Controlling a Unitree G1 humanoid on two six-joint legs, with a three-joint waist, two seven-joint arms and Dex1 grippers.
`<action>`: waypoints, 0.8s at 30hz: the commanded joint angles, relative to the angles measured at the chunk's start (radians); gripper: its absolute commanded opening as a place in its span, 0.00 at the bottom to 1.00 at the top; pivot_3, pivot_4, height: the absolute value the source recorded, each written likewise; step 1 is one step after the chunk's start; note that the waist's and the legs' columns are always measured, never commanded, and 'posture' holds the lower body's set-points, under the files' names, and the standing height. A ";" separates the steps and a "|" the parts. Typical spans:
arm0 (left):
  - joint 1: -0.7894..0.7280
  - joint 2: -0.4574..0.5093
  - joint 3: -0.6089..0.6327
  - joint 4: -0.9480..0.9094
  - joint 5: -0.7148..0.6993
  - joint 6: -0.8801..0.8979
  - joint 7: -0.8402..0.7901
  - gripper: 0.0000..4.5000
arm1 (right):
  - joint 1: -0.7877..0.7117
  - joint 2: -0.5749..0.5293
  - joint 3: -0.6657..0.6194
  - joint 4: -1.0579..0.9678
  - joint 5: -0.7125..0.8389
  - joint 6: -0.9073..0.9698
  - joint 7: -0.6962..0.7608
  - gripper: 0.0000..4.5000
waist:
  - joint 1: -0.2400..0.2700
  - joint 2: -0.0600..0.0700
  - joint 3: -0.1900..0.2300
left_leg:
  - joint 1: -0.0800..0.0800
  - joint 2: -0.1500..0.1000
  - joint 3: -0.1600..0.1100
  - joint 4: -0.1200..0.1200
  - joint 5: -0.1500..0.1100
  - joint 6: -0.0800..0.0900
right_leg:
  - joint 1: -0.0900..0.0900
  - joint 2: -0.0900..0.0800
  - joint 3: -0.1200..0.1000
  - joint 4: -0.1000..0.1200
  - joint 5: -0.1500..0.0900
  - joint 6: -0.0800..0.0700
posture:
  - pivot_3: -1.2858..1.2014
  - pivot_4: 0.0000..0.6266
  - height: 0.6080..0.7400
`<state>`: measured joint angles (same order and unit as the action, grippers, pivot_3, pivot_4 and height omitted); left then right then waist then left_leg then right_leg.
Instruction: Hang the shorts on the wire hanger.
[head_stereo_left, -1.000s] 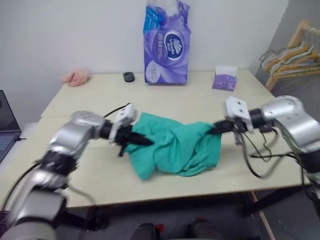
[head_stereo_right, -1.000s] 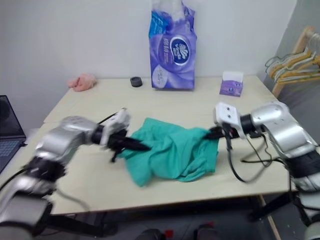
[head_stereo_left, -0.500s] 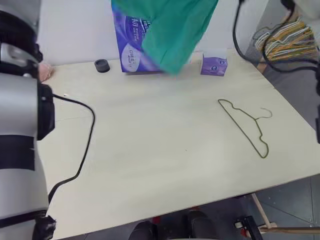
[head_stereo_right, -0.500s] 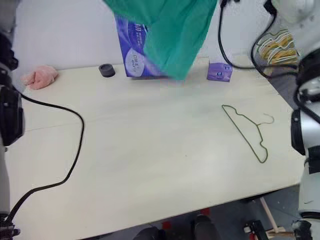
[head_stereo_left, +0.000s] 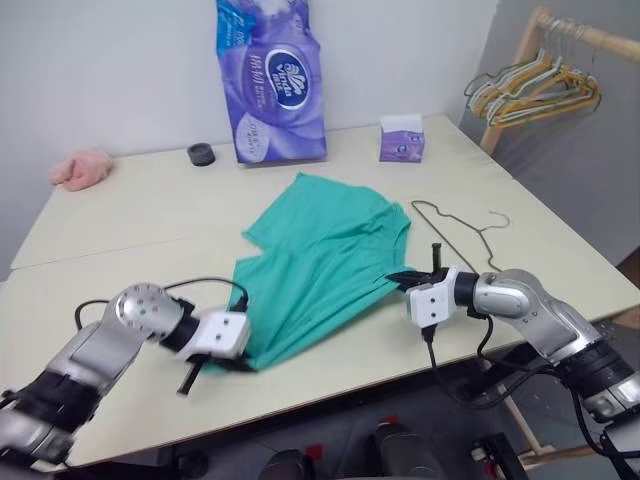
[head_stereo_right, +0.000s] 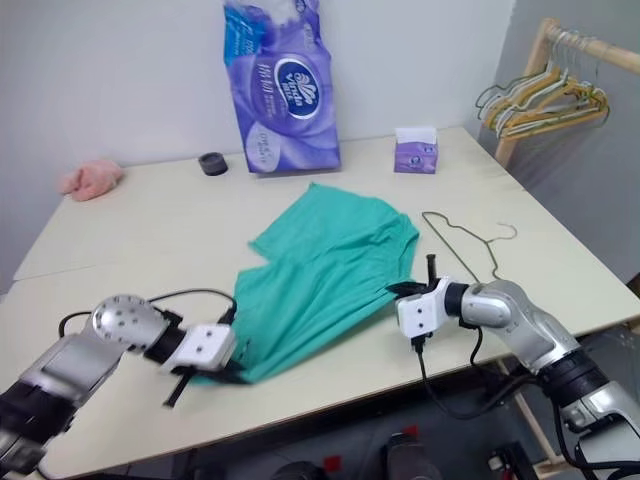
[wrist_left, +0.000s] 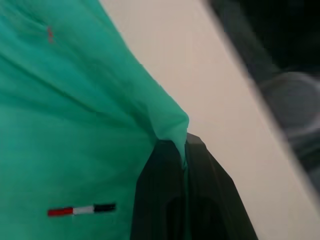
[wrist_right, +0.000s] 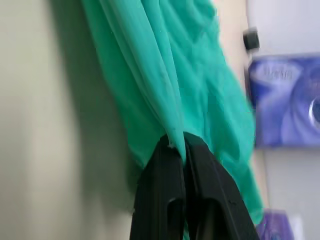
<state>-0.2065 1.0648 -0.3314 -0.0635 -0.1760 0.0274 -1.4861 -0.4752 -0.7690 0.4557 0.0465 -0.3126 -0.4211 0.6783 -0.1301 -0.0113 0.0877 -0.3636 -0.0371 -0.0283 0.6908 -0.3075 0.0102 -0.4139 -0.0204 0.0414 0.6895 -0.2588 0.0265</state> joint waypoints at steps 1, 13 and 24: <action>0.099 0.082 0.025 -0.155 -0.052 0.104 -0.045 0.00 | 0.018 -0.048 -0.066 -0.085 0.016 0.023 0.059 0.02 | 0.022 0.000 0.000 | 0.003 0.000 -0.001 0.000 -0.001 0.001 | 0.005 0.000 -0.001 -0.003 0.000 0.000 | 0.48 0.08 1.00; 0.196 0.124 0.046 -0.254 -0.113 0.166 -0.074 0.00 | 0.262 -0.245 -0.134 -0.359 0.164 0.195 0.300 0.02 | 0.079 -0.005 -0.003 | 0.005 -0.001 0.003 0.005 -0.002 0.003 | 0.010 -0.001 0.001 -0.010 0.002 0.005 | 0.48 0.08 1.00; 0.176 0.078 0.029 -0.289 -0.146 0.256 -0.072 0.00 | 0.310 -0.269 -0.135 -0.403 0.165 0.271 0.370 0.02 | 0.076 -0.005 -0.003 | 0.004 -0.001 0.004 0.004 -0.002 0.003 | 0.010 0.000 0.001 -0.010 -0.001 0.009 | 0.47 0.09 1.00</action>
<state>-0.0375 1.1349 -0.3015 -0.3279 -0.3144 0.2662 -1.5408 -0.1691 -1.0120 0.3663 -0.3470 -0.1390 -0.1698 1.0280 -0.0541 -0.0166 0.0847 -0.3592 -0.0378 -0.0247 0.6951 -0.3094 0.0129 -0.4042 -0.0209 0.0425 0.6794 -0.2596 0.0356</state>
